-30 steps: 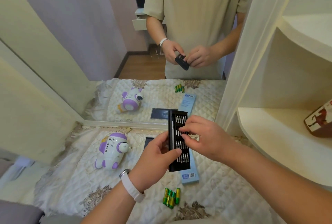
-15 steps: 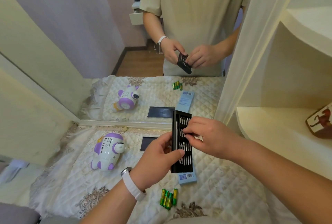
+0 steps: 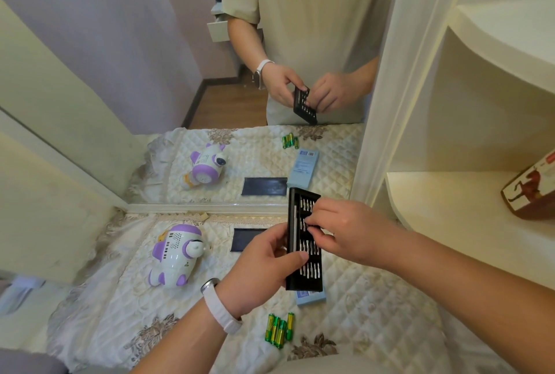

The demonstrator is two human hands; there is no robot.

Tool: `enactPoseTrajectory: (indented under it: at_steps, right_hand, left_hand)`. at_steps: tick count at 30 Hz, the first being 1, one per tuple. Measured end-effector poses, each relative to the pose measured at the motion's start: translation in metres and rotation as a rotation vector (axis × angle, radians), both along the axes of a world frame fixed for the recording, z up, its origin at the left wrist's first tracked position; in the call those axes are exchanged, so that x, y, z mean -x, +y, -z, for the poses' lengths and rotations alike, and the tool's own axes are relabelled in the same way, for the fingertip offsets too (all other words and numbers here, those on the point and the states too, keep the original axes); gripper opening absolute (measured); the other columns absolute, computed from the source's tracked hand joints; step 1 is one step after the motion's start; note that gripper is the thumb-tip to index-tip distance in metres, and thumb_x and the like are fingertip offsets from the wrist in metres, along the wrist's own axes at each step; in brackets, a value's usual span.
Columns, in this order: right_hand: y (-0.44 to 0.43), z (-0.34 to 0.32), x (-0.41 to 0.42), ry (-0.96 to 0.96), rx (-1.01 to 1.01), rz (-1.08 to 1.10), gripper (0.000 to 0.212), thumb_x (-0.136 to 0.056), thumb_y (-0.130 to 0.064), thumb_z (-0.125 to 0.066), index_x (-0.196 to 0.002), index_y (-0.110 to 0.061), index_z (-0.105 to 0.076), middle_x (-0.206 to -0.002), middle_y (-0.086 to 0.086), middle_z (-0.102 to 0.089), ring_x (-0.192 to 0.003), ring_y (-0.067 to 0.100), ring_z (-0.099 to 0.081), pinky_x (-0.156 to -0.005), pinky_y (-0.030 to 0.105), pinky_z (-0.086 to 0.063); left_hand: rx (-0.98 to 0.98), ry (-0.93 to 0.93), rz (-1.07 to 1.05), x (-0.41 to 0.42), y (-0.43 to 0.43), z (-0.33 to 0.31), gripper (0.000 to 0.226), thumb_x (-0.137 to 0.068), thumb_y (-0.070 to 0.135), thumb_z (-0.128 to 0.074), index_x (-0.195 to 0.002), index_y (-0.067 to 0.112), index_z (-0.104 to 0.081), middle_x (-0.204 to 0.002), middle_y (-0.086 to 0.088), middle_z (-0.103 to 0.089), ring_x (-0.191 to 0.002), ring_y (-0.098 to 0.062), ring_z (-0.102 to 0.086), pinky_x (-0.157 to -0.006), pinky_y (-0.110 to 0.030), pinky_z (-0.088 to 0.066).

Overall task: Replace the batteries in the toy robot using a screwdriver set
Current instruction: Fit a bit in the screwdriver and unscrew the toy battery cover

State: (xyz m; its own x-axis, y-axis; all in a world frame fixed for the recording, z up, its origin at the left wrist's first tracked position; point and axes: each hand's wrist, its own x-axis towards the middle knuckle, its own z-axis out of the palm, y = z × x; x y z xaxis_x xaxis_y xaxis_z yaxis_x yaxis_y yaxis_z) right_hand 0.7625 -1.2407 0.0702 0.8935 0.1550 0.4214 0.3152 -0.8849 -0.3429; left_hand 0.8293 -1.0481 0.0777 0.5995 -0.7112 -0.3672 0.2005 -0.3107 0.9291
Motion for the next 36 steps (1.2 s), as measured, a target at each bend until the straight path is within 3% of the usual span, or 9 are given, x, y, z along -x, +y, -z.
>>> enactPoseTrajectory:
  at_steps: [5, 13, 16, 19, 24, 29, 36]
  right_hand:
    - [0.003, 0.005, 0.003, -0.032, -0.02, 0.033, 0.022, -0.088, -0.021, -0.054, -0.087, -0.009, -0.073, -0.078, 0.001, -0.063, -0.061, 0.016, -0.06, -0.052, 0.028, -0.051]
    - [0.009, 0.016, 0.007, -0.054, -0.078, 0.133, 0.019, -0.089, -0.018, -0.055, -0.087, -0.009, -0.071, -0.078, 0.002, -0.063, -0.064, 0.016, -0.06, -0.058, 0.027, -0.052]
    - [0.007, 0.015, 0.011, -0.021, -0.091, 0.128, 0.02, -0.089, -0.018, -0.054, -0.089, -0.009, -0.071, -0.079, 0.002, -0.063, -0.064, 0.016, -0.059, -0.058, 0.028, -0.052]
    - [0.004, 0.012, 0.014, 0.059, -0.089, 0.093, 0.027, -0.088, -0.026, -0.052, -0.096, -0.01, -0.072, -0.083, 0.0, -0.064, -0.068, 0.012, -0.06, -0.063, 0.019, -0.049]
    - [0.002, 0.011, 0.011, 0.112, -0.054, 0.077, 0.03, -0.087, -0.031, -0.048, -0.091, -0.013, -0.072, -0.08, -0.003, -0.064, -0.067, 0.013, -0.061, -0.059, 0.025, -0.054]
    - [0.009, 0.015, 0.01, 0.101, 0.012, 0.107, 0.03, -0.085, -0.029, -0.046, -0.082, -0.011, -0.069, -0.074, 0.0, -0.062, -0.06, 0.018, -0.059, -0.051, 0.033, -0.053]
    - [0.021, 0.021, 0.011, 0.069, 0.022, 0.165, 0.028, -0.088, -0.024, -0.047, -0.077, -0.009, -0.067, -0.071, 0.002, -0.059, -0.055, 0.018, -0.056, -0.048, 0.031, -0.049]
  left_hand:
    - [-0.012, -0.002, -0.016, 0.005, -0.001, 0.0, 0.034, -0.093, 0.0, -0.063, -0.12, 0.02, -0.063, -0.106, -0.006, -0.074, -0.101, -0.034, -0.07, -0.082, -0.062, -0.056]
    - [-0.022, -0.009, -0.02, 0.006, -0.003, 0.0, 0.037, -0.081, 0.017, -0.068, -0.117, 0.024, -0.065, -0.107, -0.008, -0.073, -0.102, -0.039, -0.068, -0.081, -0.069, -0.052]
    - [-0.015, 0.002, -0.029, 0.008, -0.005, 0.002, 0.034, -0.086, 0.01, -0.067, -0.119, 0.021, -0.064, -0.107, -0.007, -0.074, -0.102, -0.04, -0.068, -0.081, -0.068, -0.053]
    - [-0.033, 0.0, -0.027, 0.008, -0.005, 0.005, 0.032, -0.092, 0.002, -0.065, -0.12, 0.017, -0.063, -0.107, -0.008, -0.074, -0.101, -0.038, -0.069, -0.081, -0.068, -0.053]
    - [-0.054, -0.008, 0.021, 0.009, -0.003, 0.004, 0.036, -0.086, 0.012, -0.068, -0.121, 0.019, -0.063, -0.11, -0.013, -0.072, -0.098, -0.033, -0.072, -0.081, -0.066, -0.054]
    - [-0.082, -0.017, 0.04, 0.007, 0.001, 0.009, 0.031, -0.094, 0.003, -0.063, -0.121, 0.017, -0.062, -0.111, -0.016, -0.071, -0.096, -0.03, -0.073, -0.081, -0.065, -0.054]
    - [-0.055, 0.0, 0.023, 0.006, 0.005, 0.014, 0.03, -0.089, 0.01, -0.065, -0.118, 0.018, -0.064, -0.108, -0.011, -0.073, -0.1, -0.035, -0.071, -0.082, -0.068, -0.052]
